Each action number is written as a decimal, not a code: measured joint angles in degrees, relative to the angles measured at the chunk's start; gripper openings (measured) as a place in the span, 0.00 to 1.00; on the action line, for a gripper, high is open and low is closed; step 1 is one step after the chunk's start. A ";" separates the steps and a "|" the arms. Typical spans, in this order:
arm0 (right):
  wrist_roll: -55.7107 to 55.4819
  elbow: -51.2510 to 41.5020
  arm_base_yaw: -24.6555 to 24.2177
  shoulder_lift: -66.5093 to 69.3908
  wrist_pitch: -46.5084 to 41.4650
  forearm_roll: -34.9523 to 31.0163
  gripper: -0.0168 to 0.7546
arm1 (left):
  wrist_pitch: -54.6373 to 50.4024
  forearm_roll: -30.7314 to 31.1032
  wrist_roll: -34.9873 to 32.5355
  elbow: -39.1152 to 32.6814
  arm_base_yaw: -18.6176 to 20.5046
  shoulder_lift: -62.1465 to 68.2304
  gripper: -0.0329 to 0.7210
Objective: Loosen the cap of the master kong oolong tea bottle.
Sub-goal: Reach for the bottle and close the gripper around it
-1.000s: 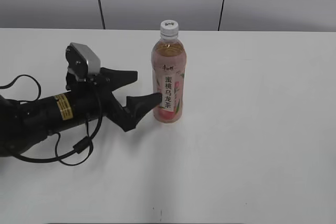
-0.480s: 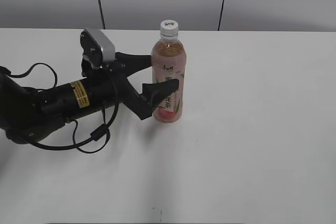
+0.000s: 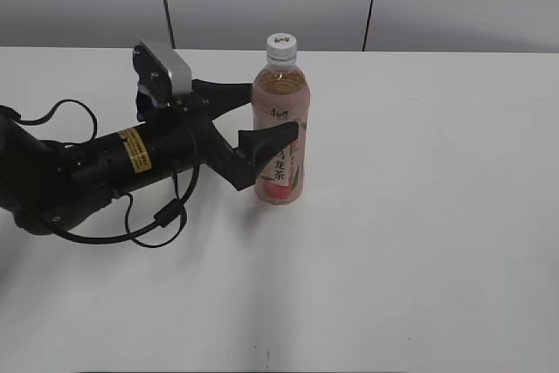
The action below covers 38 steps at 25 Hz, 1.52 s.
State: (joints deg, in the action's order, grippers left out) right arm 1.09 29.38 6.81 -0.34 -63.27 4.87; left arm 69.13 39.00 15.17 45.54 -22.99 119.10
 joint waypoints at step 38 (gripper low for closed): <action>0.00 0.00 0.00 0.00 0.00 0.00 0.63 | -0.80 -5.44 0.05 4.59 -3.11 2.02 0.67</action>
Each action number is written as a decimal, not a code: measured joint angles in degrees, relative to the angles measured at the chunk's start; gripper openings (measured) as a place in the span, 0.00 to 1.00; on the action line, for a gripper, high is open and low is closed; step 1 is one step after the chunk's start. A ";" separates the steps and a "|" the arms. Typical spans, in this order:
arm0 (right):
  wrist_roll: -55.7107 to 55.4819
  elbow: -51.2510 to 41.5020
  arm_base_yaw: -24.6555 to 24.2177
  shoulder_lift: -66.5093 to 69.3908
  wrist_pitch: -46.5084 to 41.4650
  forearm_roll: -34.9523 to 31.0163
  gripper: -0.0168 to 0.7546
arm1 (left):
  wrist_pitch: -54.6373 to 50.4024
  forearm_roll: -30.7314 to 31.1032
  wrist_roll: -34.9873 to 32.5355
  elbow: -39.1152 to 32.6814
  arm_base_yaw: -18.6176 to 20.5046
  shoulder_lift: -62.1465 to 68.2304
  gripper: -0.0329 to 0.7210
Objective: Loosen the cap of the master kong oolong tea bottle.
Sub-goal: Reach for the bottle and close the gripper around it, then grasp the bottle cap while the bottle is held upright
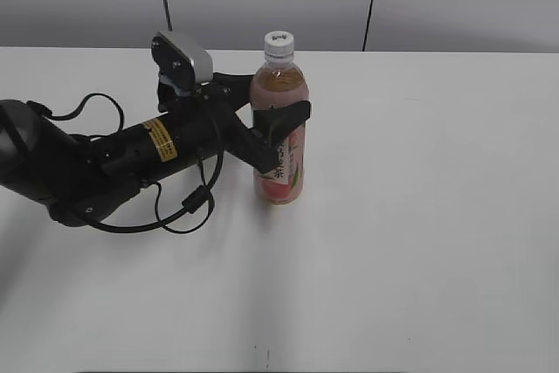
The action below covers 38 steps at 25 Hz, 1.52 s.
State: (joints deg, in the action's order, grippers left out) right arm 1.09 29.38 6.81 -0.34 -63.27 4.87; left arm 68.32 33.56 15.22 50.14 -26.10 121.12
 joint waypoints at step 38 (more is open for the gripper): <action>1.03 5.87 0.00 19.41 23.77 -3.86 0.63 | 0.00 -0.11 0.00 0.00 0.00 0.04 0.67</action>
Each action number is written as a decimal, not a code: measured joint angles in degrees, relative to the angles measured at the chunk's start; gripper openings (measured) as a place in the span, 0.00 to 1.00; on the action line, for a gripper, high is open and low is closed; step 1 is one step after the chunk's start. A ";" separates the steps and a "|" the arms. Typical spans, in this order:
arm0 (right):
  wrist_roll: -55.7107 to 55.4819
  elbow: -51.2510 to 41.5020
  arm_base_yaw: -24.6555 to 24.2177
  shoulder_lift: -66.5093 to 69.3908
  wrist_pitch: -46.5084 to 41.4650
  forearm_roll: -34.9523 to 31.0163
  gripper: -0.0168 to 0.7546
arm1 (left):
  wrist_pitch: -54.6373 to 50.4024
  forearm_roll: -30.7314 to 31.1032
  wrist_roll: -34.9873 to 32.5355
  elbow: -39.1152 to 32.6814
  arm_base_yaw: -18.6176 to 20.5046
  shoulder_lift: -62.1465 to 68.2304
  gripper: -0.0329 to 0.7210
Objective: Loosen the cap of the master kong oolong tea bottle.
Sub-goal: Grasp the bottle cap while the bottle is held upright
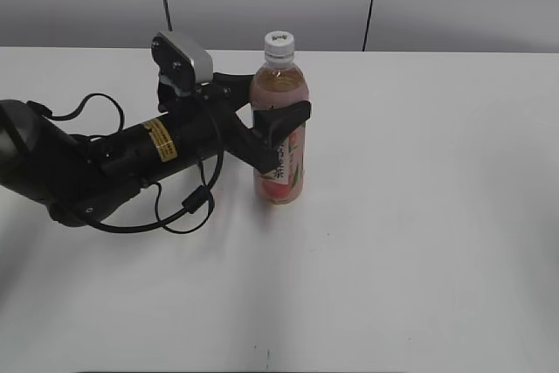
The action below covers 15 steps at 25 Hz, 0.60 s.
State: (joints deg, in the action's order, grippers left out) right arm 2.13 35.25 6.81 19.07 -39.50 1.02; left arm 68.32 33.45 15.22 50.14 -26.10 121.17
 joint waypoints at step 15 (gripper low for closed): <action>21.41 40.49 0.00 56.40 -10.38 -17.11 0.59 | 0.16 0.05 0.00 0.00 0.00 0.00 0.67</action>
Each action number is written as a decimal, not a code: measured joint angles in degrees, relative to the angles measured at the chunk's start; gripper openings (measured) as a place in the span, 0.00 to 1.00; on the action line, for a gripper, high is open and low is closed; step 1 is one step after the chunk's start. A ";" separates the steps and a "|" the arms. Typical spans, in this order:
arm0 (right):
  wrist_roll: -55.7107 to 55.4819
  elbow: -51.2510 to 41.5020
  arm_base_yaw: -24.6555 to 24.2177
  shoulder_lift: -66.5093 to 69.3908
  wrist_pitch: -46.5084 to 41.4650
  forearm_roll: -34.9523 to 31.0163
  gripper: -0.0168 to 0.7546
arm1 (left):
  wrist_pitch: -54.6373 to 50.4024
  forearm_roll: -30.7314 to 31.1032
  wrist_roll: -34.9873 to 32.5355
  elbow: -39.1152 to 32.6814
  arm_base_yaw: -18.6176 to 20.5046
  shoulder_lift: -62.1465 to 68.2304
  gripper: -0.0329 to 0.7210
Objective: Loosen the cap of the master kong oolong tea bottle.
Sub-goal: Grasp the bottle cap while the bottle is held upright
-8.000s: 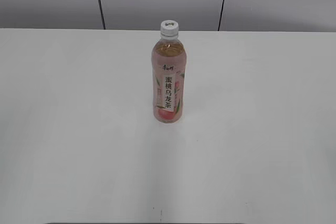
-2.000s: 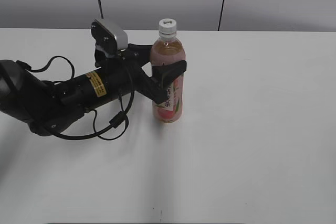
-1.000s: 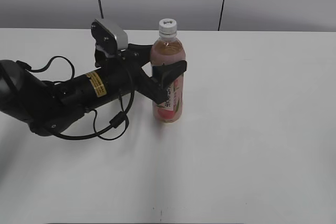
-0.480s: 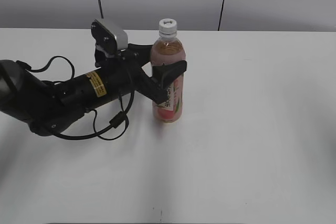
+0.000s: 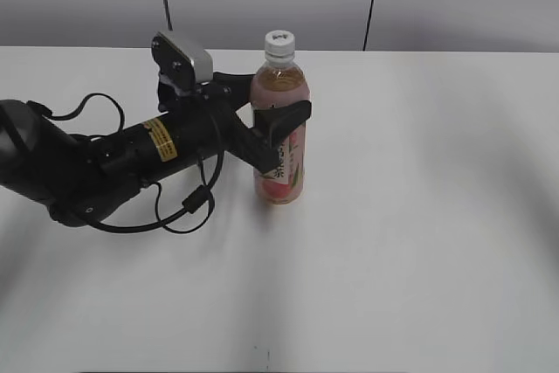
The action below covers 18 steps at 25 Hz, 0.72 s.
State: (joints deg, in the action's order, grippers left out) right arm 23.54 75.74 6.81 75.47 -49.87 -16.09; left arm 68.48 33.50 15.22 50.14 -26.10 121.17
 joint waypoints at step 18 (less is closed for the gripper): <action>6.33 40.62 8.81 27.51 -19.15 -4.11 0.59 | 1.03 7.40 -0.12 0.07 0.05 0.00 0.67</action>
State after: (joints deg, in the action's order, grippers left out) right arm 29.87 116.36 15.62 102.98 -69.02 -20.21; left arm 69.51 40.90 15.10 50.20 -26.05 121.17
